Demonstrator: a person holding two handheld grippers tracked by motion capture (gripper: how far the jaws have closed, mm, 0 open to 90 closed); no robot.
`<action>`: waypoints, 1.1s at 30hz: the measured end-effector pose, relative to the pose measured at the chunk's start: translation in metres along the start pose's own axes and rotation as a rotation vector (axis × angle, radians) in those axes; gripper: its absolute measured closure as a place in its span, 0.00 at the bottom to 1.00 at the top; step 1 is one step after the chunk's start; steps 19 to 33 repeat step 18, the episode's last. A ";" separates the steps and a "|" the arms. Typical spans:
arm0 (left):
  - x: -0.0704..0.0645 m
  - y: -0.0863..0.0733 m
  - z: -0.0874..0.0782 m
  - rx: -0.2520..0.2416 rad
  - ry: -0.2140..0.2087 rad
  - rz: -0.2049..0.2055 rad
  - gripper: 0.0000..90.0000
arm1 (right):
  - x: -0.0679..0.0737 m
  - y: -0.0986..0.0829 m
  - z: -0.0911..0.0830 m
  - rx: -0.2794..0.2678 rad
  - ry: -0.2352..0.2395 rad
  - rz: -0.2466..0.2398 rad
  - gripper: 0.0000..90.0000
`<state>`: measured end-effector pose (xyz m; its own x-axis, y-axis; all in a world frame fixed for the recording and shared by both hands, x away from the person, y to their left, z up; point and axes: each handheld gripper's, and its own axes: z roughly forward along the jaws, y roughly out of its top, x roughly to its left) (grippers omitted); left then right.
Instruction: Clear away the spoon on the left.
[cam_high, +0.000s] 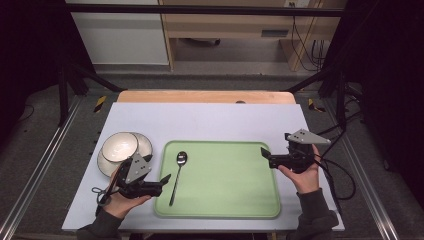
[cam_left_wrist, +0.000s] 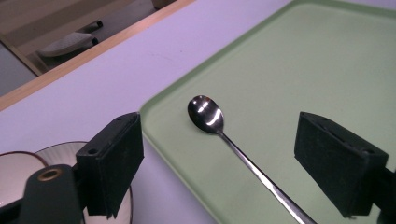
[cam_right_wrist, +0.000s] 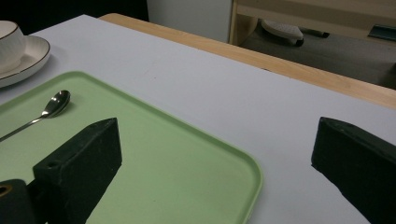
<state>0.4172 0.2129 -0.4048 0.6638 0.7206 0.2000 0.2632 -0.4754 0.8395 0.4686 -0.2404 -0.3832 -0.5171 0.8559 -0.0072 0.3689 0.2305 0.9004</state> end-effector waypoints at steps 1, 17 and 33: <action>0.002 -0.001 -0.002 0.003 -0.002 -0.016 0.17 | 0.000 0.000 0.000 0.001 0.000 0.002 0.02; 0.027 -0.022 -0.022 -0.128 0.057 -0.213 0.19 | -0.002 -0.001 0.000 0.012 -0.019 0.006 0.02; 0.028 -0.024 -0.022 -0.123 0.057 -0.216 0.19 | -0.002 -0.001 0.000 0.013 -0.020 0.005 0.02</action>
